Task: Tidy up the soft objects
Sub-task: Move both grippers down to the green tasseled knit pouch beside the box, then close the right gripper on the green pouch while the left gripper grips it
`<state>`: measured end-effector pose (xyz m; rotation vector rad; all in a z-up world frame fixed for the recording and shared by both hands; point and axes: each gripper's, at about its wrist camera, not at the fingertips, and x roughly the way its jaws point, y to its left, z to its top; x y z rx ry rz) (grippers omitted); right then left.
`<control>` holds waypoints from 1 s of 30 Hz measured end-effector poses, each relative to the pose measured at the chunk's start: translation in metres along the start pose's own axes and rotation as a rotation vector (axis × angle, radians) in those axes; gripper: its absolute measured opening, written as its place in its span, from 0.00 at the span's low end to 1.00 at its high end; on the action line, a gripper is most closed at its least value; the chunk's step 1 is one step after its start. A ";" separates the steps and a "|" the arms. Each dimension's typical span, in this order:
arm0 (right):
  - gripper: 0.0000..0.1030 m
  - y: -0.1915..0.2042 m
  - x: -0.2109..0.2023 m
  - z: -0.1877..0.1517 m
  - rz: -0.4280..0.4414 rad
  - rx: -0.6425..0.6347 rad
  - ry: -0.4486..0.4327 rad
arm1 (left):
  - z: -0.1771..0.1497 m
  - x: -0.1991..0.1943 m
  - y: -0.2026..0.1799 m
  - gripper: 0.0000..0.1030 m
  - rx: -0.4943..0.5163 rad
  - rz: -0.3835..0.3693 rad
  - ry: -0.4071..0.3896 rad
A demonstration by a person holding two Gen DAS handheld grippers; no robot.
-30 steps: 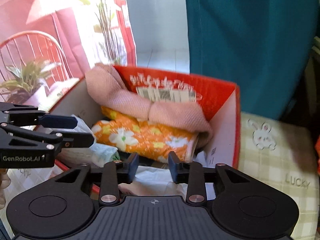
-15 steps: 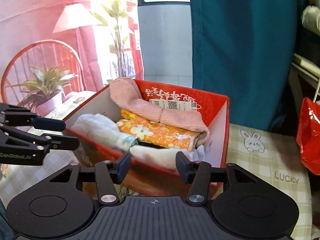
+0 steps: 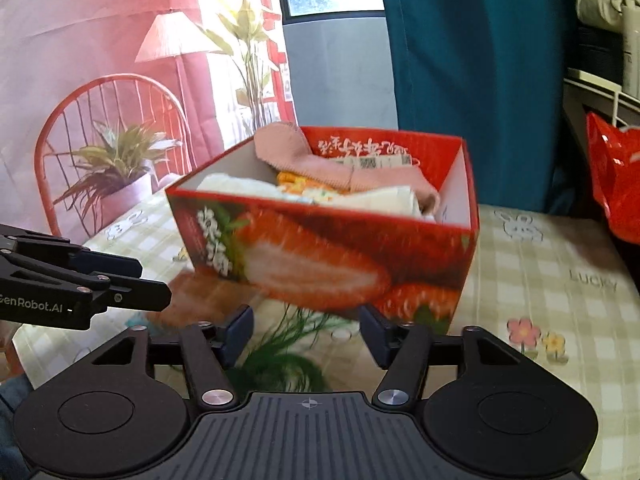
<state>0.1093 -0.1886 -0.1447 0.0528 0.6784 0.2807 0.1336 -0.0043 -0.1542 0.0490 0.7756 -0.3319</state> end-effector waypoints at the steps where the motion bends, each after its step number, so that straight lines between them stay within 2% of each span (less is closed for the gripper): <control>1: 0.66 0.001 -0.002 -0.007 -0.002 0.010 -0.004 | -0.004 0.001 0.001 0.51 -0.008 0.004 0.004; 5: 0.76 0.005 -0.002 -0.028 -0.009 0.012 0.023 | -0.021 0.006 0.003 0.53 -0.028 0.017 0.030; 7: 0.89 0.007 -0.003 -0.036 -0.023 0.006 0.026 | -0.024 0.010 0.004 0.55 -0.026 0.023 0.044; 10: 0.98 0.008 -0.005 -0.041 -0.045 -0.003 0.019 | -0.032 0.013 0.007 0.60 -0.040 0.025 0.058; 14: 0.99 0.008 -0.004 -0.043 -0.056 -0.002 0.023 | -0.036 0.015 0.007 0.72 -0.046 0.021 0.062; 16: 0.99 0.008 -0.003 -0.046 -0.057 -0.002 0.023 | -0.038 0.014 0.008 0.87 -0.050 0.012 0.052; 18: 0.99 0.010 -0.002 -0.049 -0.067 -0.012 0.023 | -0.041 0.013 0.006 0.93 -0.057 0.009 0.036; 24: 1.00 0.015 0.004 -0.061 -0.085 -0.029 0.034 | -0.048 0.012 0.009 1.00 -0.092 0.036 0.020; 28: 0.99 0.015 0.007 -0.064 -0.105 -0.031 0.040 | -0.051 0.015 0.006 1.00 -0.069 0.106 0.032; 30: 0.99 0.015 0.008 -0.065 -0.108 -0.043 0.037 | -0.053 0.014 0.005 1.00 -0.055 0.136 0.011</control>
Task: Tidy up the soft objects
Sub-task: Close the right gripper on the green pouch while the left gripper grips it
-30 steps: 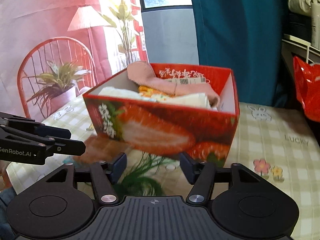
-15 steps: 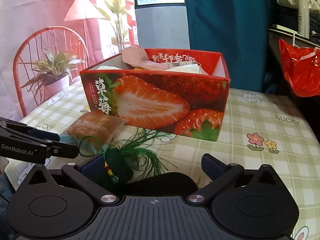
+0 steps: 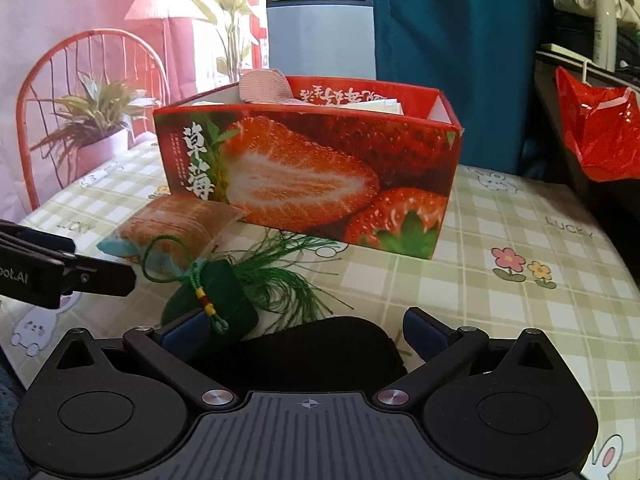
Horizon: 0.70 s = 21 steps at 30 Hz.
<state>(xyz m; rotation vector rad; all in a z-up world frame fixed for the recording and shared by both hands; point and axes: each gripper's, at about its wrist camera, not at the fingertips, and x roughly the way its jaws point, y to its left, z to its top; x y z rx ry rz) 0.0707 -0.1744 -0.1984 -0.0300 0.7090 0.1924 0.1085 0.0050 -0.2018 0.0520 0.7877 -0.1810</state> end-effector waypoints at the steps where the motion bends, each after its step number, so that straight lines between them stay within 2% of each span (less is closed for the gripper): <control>1: 0.99 0.000 0.001 -0.001 0.011 -0.004 0.003 | 0.000 -0.001 0.000 1.00 0.001 0.013 -0.012; 5: 0.99 0.002 0.005 -0.004 0.039 -0.008 0.011 | -0.001 -0.002 0.001 1.00 0.008 0.038 -0.020; 8: 0.99 0.007 0.007 -0.005 0.023 -0.035 0.000 | -0.001 -0.002 0.007 1.00 -0.028 -0.009 -0.018; 11: 0.99 0.010 0.008 -0.006 0.068 -0.052 0.006 | -0.001 -0.001 0.014 1.00 -0.092 -0.074 -0.008; 13: 0.99 0.013 0.010 -0.007 0.086 -0.070 0.023 | -0.002 -0.001 0.015 1.00 -0.116 -0.084 -0.019; 15: 0.99 0.020 0.010 -0.008 0.068 -0.113 0.016 | -0.002 -0.002 0.014 0.99 -0.115 -0.086 -0.030; 17: 0.99 0.030 0.009 -0.010 0.040 -0.176 0.007 | -0.002 -0.002 0.011 0.95 -0.101 -0.090 -0.029; 18: 0.99 0.033 0.009 -0.010 0.042 -0.191 0.002 | -0.002 -0.001 0.010 0.89 -0.092 -0.100 -0.025; 21: 0.99 0.034 0.008 -0.010 0.093 -0.183 -0.004 | -0.002 0.003 0.005 0.76 -0.061 -0.140 -0.002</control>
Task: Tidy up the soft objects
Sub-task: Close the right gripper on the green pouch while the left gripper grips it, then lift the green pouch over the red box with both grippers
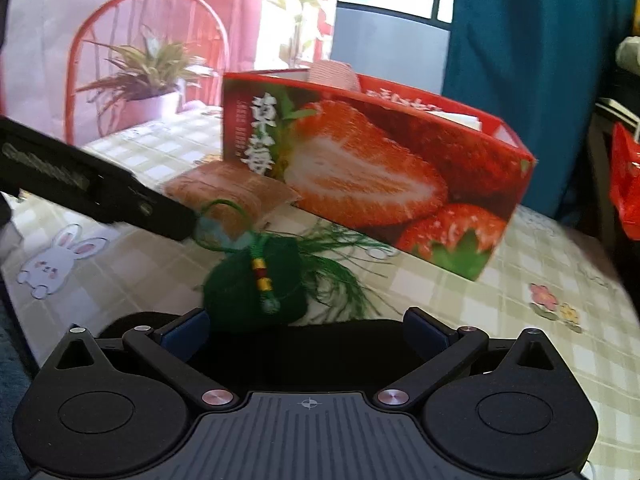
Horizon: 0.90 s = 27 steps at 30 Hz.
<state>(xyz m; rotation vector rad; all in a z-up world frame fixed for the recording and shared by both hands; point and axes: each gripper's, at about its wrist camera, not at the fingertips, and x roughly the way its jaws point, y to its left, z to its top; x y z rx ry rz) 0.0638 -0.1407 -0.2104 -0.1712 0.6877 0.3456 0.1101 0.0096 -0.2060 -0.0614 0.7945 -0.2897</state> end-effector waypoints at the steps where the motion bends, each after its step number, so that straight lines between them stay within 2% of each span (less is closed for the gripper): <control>1: 0.99 -0.001 0.000 0.000 0.007 0.007 -0.002 | 0.000 0.002 -0.001 0.73 0.004 -0.013 0.009; 4: 0.94 -0.005 0.001 0.001 0.022 0.021 -0.008 | 0.001 0.008 -0.001 0.60 0.000 -0.072 0.034; 6: 0.88 -0.009 0.004 0.002 0.059 0.038 -0.001 | 0.001 0.013 -0.002 0.57 -0.008 -0.104 0.050; 10: 0.78 -0.005 0.009 0.002 0.106 0.016 0.002 | 0.001 0.023 -0.003 0.54 -0.036 -0.158 0.079; 18: 0.67 -0.005 0.019 0.006 0.138 0.014 0.005 | 0.002 0.044 -0.005 0.54 -0.074 -0.254 0.119; 24: 0.55 -0.004 0.020 0.003 0.137 0.015 0.000 | -0.002 0.044 -0.007 0.49 -0.062 -0.256 0.094; 27: 0.54 -0.007 0.018 0.003 0.148 0.038 -0.006 | -0.001 0.041 -0.009 0.49 -0.047 -0.254 0.081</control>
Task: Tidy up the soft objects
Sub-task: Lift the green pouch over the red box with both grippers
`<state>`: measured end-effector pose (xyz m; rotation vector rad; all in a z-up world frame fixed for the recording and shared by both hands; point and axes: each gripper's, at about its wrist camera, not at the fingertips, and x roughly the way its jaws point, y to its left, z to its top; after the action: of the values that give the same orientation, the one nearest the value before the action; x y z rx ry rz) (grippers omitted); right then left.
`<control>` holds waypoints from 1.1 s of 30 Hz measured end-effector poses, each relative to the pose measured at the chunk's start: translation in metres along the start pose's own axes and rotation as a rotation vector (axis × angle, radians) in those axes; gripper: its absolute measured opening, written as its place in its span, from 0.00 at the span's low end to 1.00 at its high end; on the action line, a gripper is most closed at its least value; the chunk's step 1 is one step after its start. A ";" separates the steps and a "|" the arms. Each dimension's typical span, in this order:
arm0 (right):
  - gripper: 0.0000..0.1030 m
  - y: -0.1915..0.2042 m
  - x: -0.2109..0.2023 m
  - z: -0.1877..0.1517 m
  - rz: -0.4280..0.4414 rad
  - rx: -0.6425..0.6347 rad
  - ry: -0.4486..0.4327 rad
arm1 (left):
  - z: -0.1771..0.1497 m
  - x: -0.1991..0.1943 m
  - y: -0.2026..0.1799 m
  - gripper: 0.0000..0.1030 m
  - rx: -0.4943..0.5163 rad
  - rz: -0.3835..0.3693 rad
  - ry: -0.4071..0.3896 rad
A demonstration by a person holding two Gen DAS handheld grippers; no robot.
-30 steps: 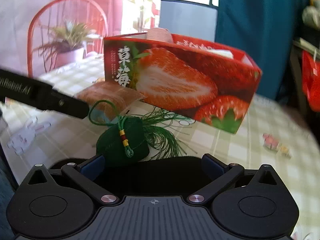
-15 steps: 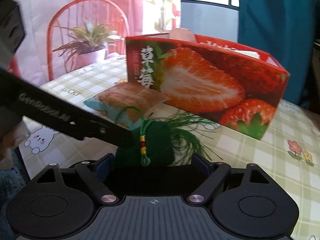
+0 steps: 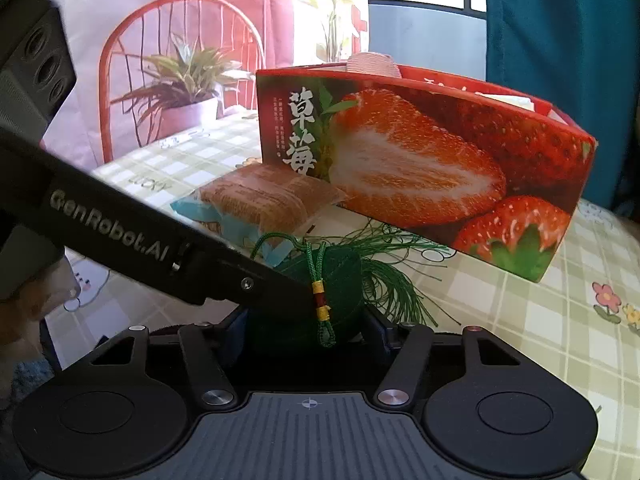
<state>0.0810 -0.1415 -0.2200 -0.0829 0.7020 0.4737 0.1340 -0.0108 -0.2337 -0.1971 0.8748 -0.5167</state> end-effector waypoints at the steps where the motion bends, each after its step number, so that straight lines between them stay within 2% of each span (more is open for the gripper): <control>1: 0.53 0.000 -0.001 0.000 -0.001 -0.001 -0.004 | 0.000 -0.002 -0.001 0.49 0.005 -0.001 -0.005; 5: 0.53 -0.001 -0.009 0.007 0.001 -0.002 -0.035 | 0.009 -0.014 -0.006 0.49 0.021 -0.006 -0.039; 10: 0.53 -0.007 -0.025 0.032 0.000 -0.003 -0.112 | 0.038 -0.039 -0.025 0.49 0.089 0.004 -0.103; 15: 0.53 -0.016 -0.051 0.077 -0.018 -0.033 -0.214 | 0.080 -0.069 -0.051 0.49 0.174 0.013 -0.194; 21: 0.54 -0.037 -0.074 0.141 -0.045 -0.053 -0.304 | 0.136 -0.090 -0.072 0.49 0.224 -0.020 -0.268; 27: 0.54 -0.059 -0.080 0.188 -0.088 -0.086 -0.380 | 0.177 -0.093 -0.079 0.49 0.263 -0.034 -0.338; 33: 0.54 -0.074 -0.055 0.213 -0.148 -0.186 -0.393 | 0.208 -0.068 -0.078 0.49 0.288 -0.002 -0.333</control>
<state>0.2063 -0.1802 -0.0278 -0.2086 0.2627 0.3970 0.2316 -0.0526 -0.0270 -0.0185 0.4690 -0.5854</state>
